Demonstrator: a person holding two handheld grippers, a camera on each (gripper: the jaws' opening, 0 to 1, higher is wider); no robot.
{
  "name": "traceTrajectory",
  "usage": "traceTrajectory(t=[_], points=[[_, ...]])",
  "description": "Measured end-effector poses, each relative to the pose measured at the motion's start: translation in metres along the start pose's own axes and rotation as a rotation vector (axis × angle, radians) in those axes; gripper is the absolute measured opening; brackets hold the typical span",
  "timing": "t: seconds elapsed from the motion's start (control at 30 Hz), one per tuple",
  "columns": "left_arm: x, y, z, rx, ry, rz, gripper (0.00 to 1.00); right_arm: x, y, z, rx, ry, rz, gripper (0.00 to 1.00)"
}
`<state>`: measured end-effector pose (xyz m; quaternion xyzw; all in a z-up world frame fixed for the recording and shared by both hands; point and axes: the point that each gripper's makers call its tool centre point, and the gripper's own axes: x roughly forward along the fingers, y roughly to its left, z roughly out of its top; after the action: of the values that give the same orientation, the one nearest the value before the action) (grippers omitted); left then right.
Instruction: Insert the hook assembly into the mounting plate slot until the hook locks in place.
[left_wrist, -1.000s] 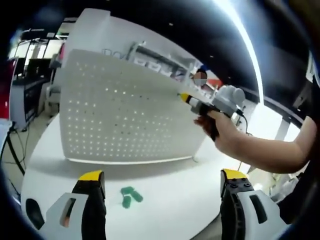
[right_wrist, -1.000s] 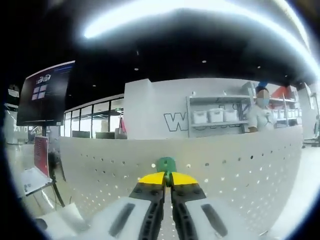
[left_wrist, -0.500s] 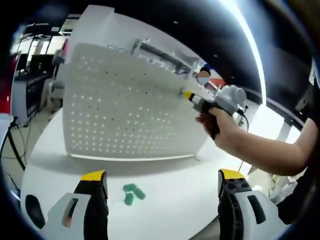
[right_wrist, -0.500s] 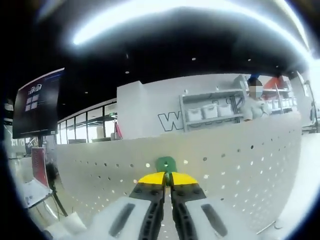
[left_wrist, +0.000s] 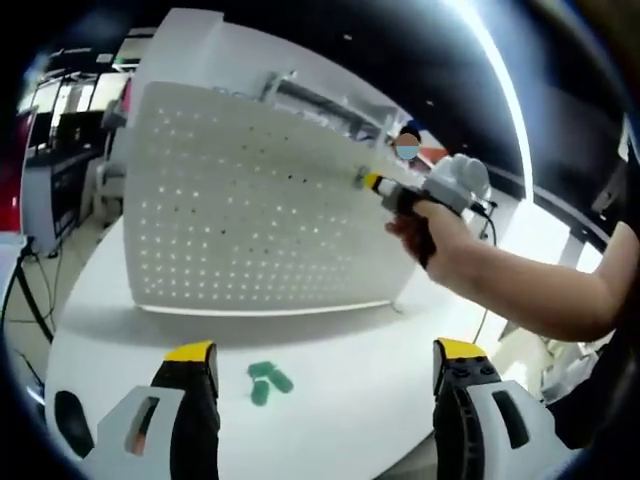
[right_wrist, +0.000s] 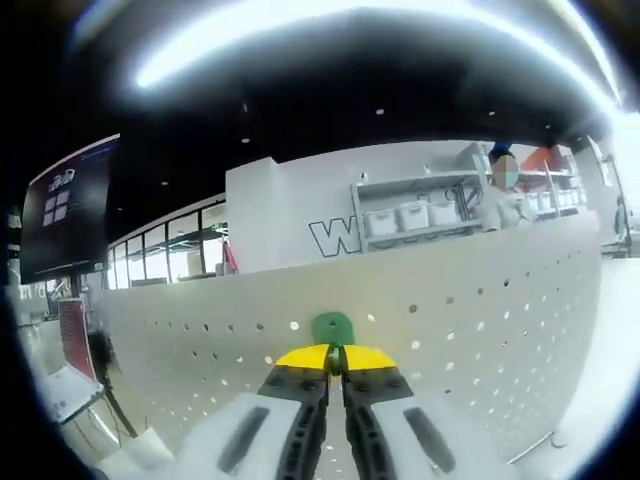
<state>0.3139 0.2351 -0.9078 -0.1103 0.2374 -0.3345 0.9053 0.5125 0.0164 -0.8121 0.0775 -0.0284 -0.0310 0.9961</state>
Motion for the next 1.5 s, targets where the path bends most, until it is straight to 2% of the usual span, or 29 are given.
traceTrajectory(t=[0.1, 0.27, 0.4, 0.53, 0.67, 1.0, 1.17, 1.2, 1.23, 1.33, 1.5], points=[[-0.002, 0.0, 0.002, 0.011, -0.004, 0.007, 0.9, 0.0, -0.002, 0.006, -0.016, -0.01, -0.005, 0.11], [-0.006, 0.0, 0.004, 0.007, -0.014, 0.014, 0.9, -0.003, 0.006, 0.017, -0.02, -0.019, 0.031, 0.14], [-0.01, -0.002, 0.004, 0.012, -0.019, 0.016, 0.9, -0.01, 0.011, 0.034, -0.032, -0.052, 0.055, 0.16], [-0.015, -0.004, 0.006, 0.018, -0.028, 0.02, 0.9, -0.017, 0.009, 0.053, -0.013, -0.081, 0.079, 0.18], [-0.021, -0.006, 0.009, 0.007, -0.047, 0.017, 0.9, -0.027, -0.001, 0.064, 0.004, -0.089, 0.081, 0.2], [-0.033, -0.005, 0.008, 0.028, -0.045, 0.043, 0.9, -0.062, -0.022, 0.067, -0.05, -0.051, 0.145, 0.22], [-0.036, -0.008, 0.003, 0.059, -0.022, 0.041, 0.92, -0.088, -0.028, 0.055, -0.083, 0.005, 0.193, 0.23], [-0.036, -0.009, 0.003, 0.062, -0.021, 0.04, 0.92, -0.094, -0.03, 0.045, -0.044, 0.051, 0.205, 0.23], [-0.037, -0.01, 0.003, 0.065, -0.019, 0.039, 0.93, -0.097, -0.03, 0.038, -0.044, 0.071, 0.219, 0.23], [-0.037, -0.011, 0.0, 0.062, -0.006, 0.037, 0.94, -0.111, -0.033, 0.014, -0.112, 0.141, 0.251, 0.23], [-0.041, -0.013, -0.005, 0.062, 0.005, 0.038, 0.96, -0.139, -0.033, -0.019, -0.137, 0.226, 0.294, 0.25]])
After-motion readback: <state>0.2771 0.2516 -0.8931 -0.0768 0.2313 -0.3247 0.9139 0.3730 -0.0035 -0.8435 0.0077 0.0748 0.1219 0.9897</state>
